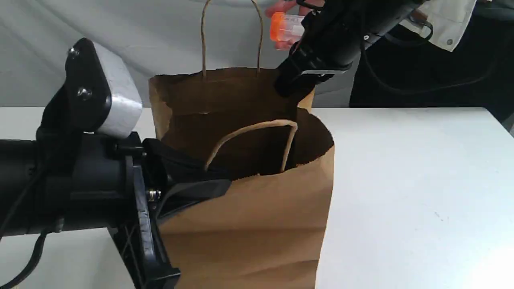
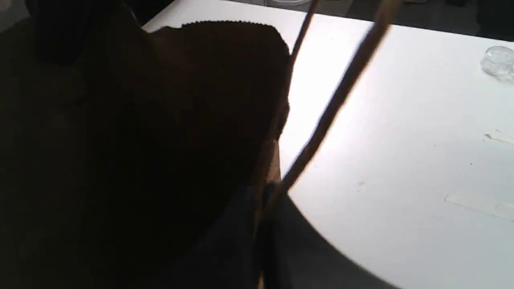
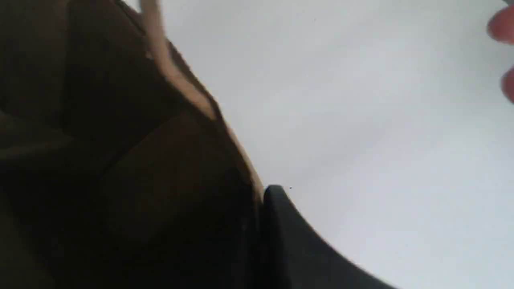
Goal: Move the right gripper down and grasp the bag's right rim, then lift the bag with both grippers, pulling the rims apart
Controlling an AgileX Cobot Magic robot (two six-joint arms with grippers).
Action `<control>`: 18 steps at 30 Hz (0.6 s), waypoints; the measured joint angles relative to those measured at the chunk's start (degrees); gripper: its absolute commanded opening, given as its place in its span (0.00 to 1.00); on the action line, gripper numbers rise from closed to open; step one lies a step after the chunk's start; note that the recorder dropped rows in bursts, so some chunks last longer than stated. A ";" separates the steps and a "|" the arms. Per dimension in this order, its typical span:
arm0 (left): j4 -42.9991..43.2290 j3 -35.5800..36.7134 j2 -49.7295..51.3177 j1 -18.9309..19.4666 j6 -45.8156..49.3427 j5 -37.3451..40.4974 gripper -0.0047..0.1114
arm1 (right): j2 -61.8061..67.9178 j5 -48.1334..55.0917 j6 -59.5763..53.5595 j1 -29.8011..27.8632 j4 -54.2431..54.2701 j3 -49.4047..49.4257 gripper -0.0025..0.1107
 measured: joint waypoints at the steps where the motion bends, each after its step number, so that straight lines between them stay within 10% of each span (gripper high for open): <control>1: -0.23 -0.78 0.00 0.00 0.00 0.74 0.04 | 0.00 0.00 0.85 0.00 0.00 0.00 0.02; 18: 1.83 -7.43 0.00 0.00 -8.85 9.10 0.04 | 4.12 4.01 10.69 -9.59 15.23 0.00 0.02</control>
